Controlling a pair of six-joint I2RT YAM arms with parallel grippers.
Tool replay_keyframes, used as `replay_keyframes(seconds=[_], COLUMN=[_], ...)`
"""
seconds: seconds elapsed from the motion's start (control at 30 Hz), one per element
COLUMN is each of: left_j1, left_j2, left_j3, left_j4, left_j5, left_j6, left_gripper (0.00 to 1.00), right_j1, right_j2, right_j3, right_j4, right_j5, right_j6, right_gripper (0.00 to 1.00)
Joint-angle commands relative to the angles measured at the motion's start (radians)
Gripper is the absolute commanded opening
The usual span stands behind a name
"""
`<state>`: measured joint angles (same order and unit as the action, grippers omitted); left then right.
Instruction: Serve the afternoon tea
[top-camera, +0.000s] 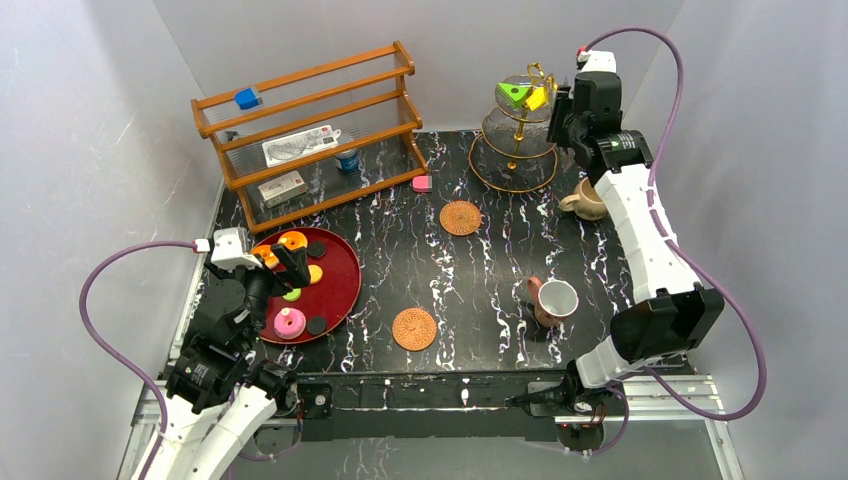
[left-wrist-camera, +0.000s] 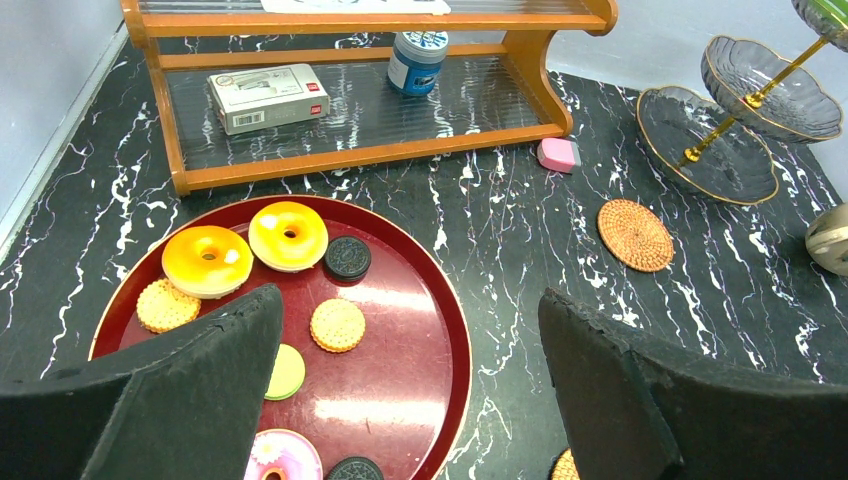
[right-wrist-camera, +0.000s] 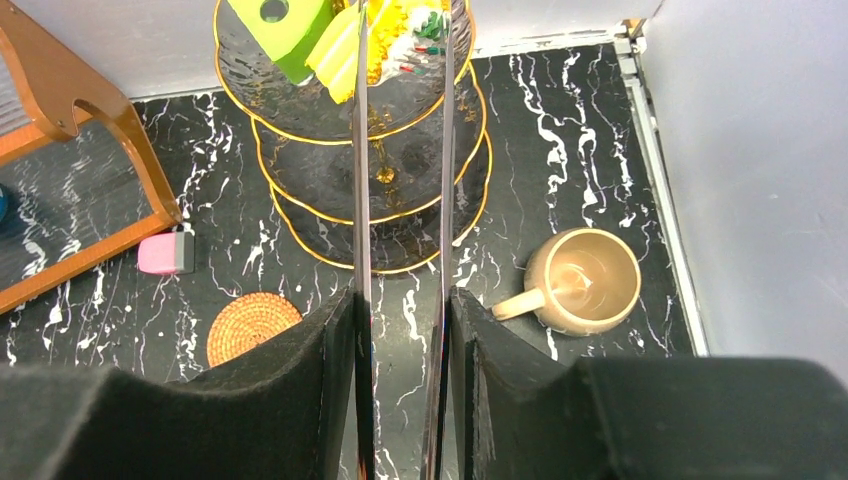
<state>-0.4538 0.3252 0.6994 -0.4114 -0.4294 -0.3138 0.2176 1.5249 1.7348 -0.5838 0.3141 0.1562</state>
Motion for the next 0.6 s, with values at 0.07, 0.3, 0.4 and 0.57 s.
replay_keyframes(seconds=[0.07,0.3,0.4,0.57], left_j1=[-0.003,-0.003,-0.003,-0.003], left_j2=[0.017,0.002,0.002,0.003], left_j3=[-0.004,-0.005,-0.004,-0.003], left_j4=[0.028,0.026,0.026,0.026], left_j5=[-0.009,-0.012,-0.011,-0.009], left_j6=[0.011,0.008,0.008,0.008], left_gripper=[0.96,0.96,0.96,0.96], right_j1=[-0.007,-0.012,-0.013,-0.012], right_j2=[0.012,0.023,0.016,0.0], right_j3=[0.005,0.035,0.05,0.05], right_j4=[0.078,0.04,0.018,0.009], right_j5=[-0.03,-0.03,-0.019,0.002], right_j6=[0.017,0.025,0.026,0.018], right_gripper=[0.46,0.54,0.57,0.58])
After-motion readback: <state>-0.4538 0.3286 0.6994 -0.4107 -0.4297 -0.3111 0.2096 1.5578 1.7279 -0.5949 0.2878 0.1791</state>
